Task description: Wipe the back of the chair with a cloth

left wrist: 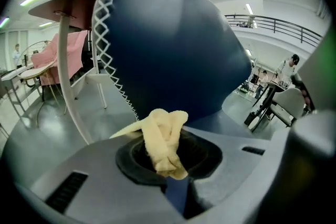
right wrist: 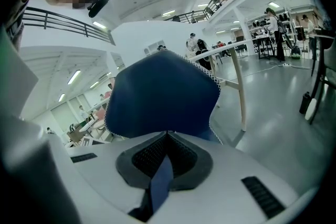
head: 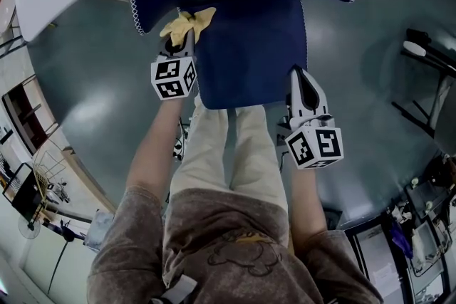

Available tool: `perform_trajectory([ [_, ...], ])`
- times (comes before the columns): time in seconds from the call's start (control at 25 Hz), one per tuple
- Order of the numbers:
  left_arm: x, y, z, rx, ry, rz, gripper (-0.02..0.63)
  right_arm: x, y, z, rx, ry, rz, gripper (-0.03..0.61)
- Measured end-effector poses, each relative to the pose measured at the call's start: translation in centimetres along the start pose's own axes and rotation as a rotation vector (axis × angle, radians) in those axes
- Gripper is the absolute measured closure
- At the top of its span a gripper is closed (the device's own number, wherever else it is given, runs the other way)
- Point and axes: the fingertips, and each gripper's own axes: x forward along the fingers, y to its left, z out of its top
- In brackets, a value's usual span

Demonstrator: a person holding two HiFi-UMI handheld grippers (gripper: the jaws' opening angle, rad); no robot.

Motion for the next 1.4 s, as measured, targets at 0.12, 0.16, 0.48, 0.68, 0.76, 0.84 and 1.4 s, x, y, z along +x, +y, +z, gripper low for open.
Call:
perform_trajectory([
  [0.12, 1.8, 0.8, 0.5, -0.001, 0.001, 0.021, 0.546, 0.0, -0.4, -0.1, -0.008, 0.006, -0.004, 0.552],
  [0.16, 2.3, 1.1, 0.6, 0.009, 0.002, 0.025, 0.546, 0.0, -0.5, -0.1, -0.008, 0.007, -0.006, 0.552],
  [0.48, 5.4, 0.6, 0.9, 0.068, 0.03, 0.001, 0.546, 0.2, -1.2, -0.6, 0.003, 0.015, -0.019, 0.554],
  [0.68, 6.4, -1.0, 1.2, 0.078, 0.043, -0.032, 0.546, 0.6, -1.0, -0.5, -0.003, 0.021, -0.002, 0.552],
  [0.76, 7.1, -2.1, 1.5, 0.081, 0.046, -0.05, 0.546, 0.7, -1.3, -0.5, -0.003, 0.023, -0.002, 0.552],
  [0.84, 7.6, -3.6, 1.7, 0.092, 0.048, -0.077, 0.546, 0.5, -1.7, -0.6, -0.001, 0.026, -0.005, 0.552],
  [1.4, 12.2, -14.7, 3.4, 0.14, 0.057, -0.297, 0.548, -1.1, -3.4, -1.2, 0.016, 0.024, -0.031, 0.554],
])
